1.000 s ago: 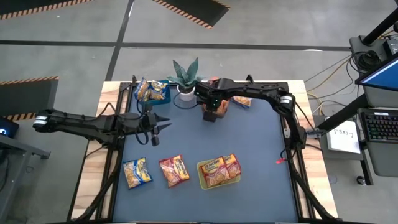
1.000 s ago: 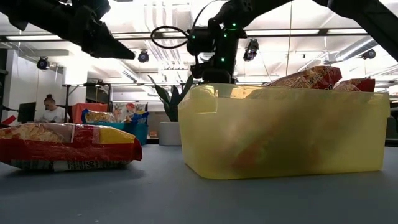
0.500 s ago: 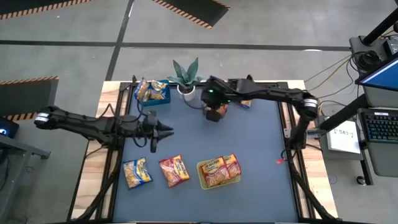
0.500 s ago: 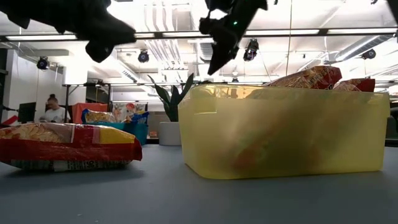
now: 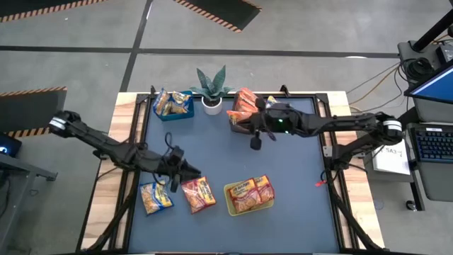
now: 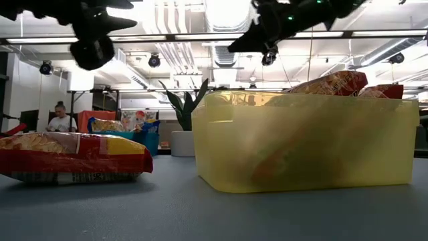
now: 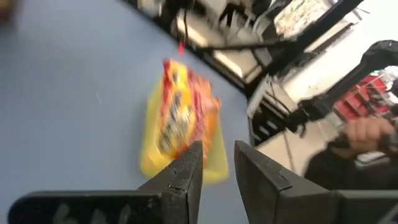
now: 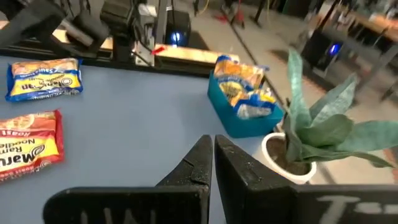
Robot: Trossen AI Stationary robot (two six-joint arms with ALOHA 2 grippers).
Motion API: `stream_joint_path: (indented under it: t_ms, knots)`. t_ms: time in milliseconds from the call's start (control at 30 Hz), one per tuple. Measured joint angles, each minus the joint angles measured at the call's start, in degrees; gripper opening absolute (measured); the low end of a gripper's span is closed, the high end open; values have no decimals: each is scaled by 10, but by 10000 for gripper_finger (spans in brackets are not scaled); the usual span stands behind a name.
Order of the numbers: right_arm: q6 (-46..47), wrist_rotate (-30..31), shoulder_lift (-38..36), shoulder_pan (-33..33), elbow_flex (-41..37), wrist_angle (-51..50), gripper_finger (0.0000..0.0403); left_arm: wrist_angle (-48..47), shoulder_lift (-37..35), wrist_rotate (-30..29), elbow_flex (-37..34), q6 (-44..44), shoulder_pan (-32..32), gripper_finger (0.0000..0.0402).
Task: Sort Maruchan noodles
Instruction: Put the blue bag into the blue bin
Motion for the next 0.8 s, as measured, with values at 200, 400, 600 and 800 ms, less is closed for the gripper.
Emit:
stream_joint_path:
  t_ms: [200, 400, 600, 800]
  knots:
    - [-14, 4, -57, -8, -40, 37, 8, -183, 76, 49, 104, -164, -54, 75]
    - [-15, 2, -80, -7, -48, 31, 9, -494, 170, 140, 253, -185, -102, 75]
    - [-30, 2, -81, -8, -48, 2, 9, -643, 217, 185, 295, -150, -130, 74]
    - [-30, 3, -81, -8, -48, -1, 9, -701, 214, 191, 271, -138, -134, 50]
